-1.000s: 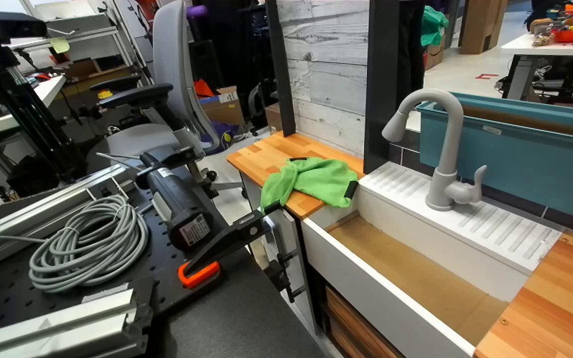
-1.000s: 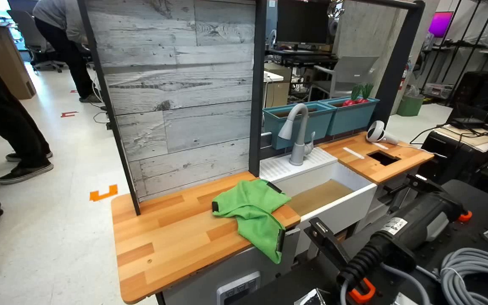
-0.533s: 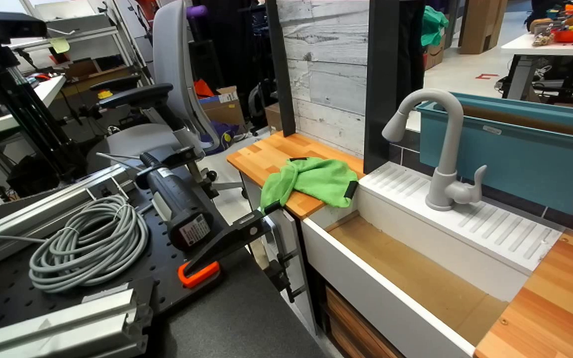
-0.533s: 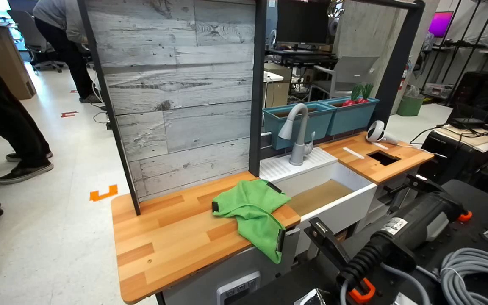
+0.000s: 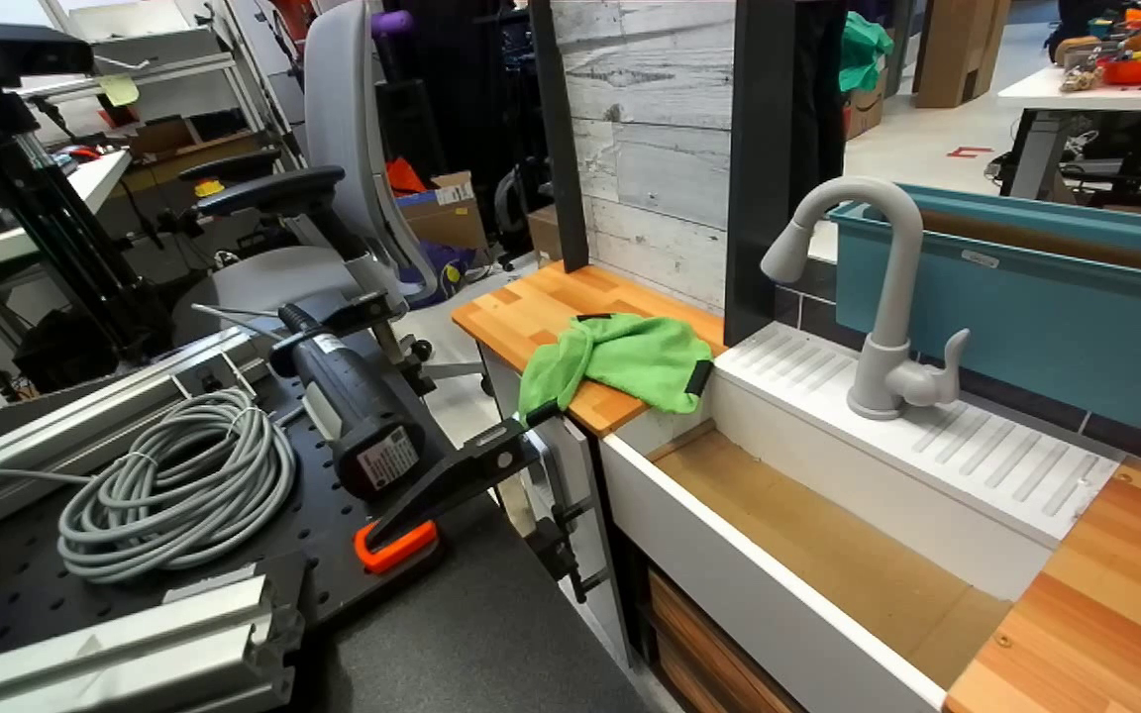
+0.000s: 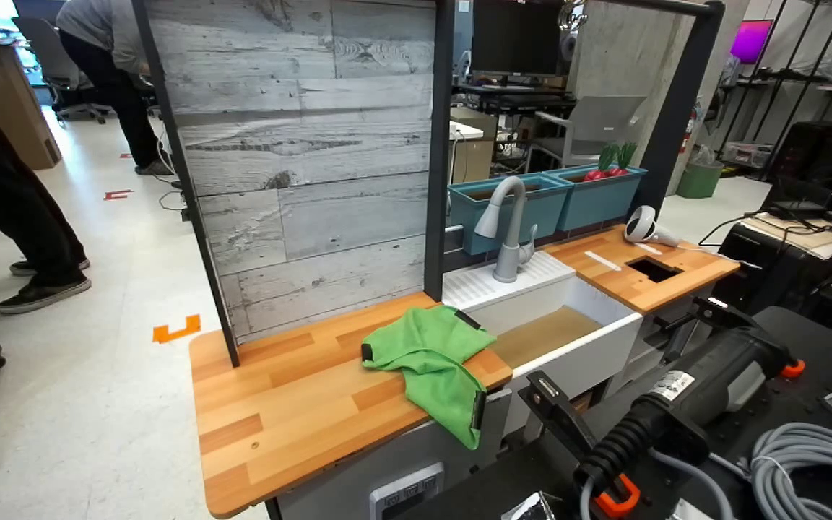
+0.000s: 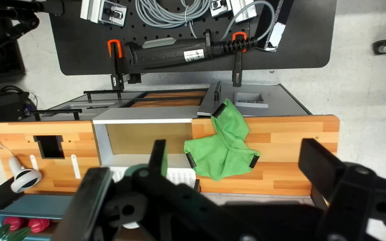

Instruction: Turn the tap faucet to the right

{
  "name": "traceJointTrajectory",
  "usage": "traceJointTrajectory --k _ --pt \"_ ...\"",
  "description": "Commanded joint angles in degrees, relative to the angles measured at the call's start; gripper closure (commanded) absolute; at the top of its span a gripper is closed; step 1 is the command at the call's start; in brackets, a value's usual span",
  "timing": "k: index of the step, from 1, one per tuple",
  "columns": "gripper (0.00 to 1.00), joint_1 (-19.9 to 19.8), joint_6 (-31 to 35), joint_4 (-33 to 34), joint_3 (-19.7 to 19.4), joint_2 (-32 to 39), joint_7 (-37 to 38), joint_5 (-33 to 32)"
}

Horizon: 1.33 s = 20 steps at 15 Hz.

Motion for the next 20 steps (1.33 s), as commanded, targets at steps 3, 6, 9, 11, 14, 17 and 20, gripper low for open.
traceJointTrajectory --k 3,6,9,11,14,17,20 --pt "0.00 1.5 -0.1 0.1 -1.2 0.3 0.7 -0.7" --pt "0.00 1.5 -0.1 0.1 -1.2 0.3 0.7 -0.7" --pt "0.00 1.5 -0.1 0.1 -1.2 0.3 0.7 -0.7" --pt "0.00 1.5 -0.1 0.1 -1.2 0.3 0.7 -0.7" --pt "0.00 0.7 2.8 0.1 -0.9 1.4 1.7 -1.7" --pt "0.00 -1.4 10.6 0.4 -0.5 3.9 6.3 -2.9" --pt "0.00 -4.6 18.0 1.9 -1.0 9.4 12.0 -5.4"
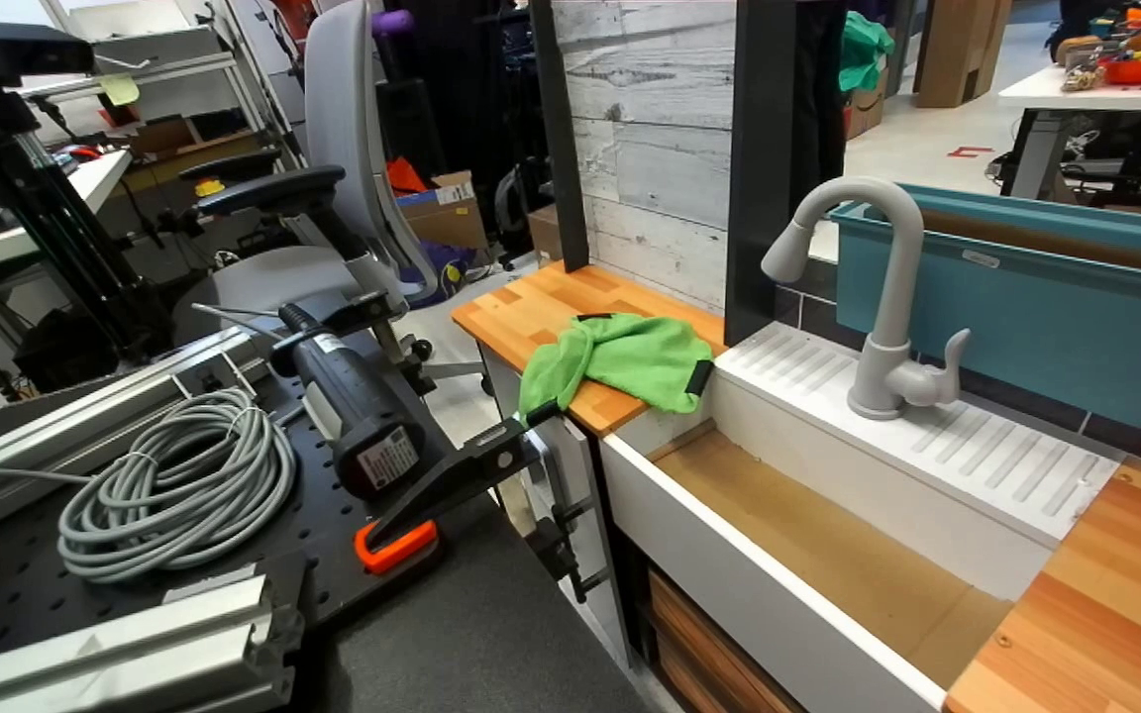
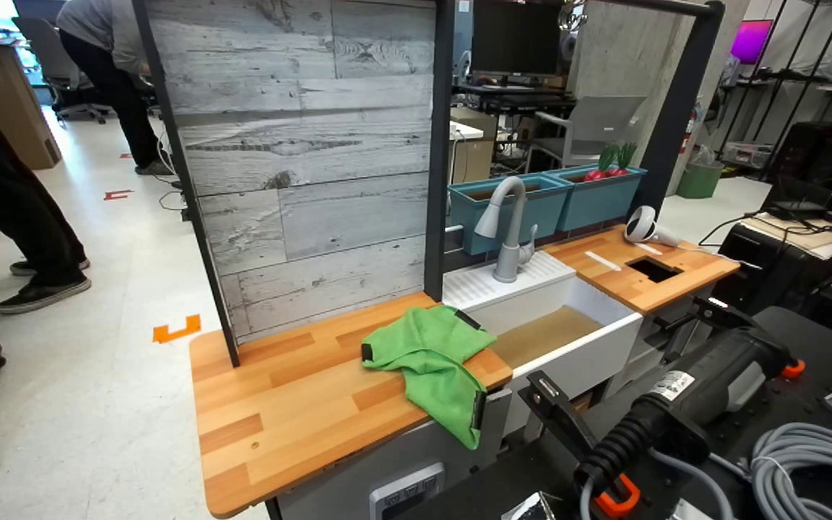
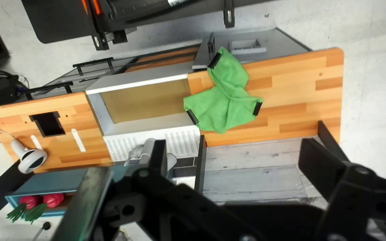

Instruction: Turn the tap faucet to the right

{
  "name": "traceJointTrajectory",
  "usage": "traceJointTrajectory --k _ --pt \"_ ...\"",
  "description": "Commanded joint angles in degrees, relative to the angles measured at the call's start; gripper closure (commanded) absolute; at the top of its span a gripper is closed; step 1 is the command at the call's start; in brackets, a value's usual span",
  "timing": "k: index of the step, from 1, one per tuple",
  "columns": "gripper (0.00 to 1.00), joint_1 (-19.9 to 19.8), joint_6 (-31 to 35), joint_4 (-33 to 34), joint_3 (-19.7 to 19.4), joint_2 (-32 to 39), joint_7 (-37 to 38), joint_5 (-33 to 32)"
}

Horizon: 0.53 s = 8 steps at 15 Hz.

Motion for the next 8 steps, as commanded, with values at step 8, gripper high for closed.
traceJointTrajectory --k 8 --pt "0.00 -7.6 18.6 9.8 -7.5 23.5 15.8 -8.5"
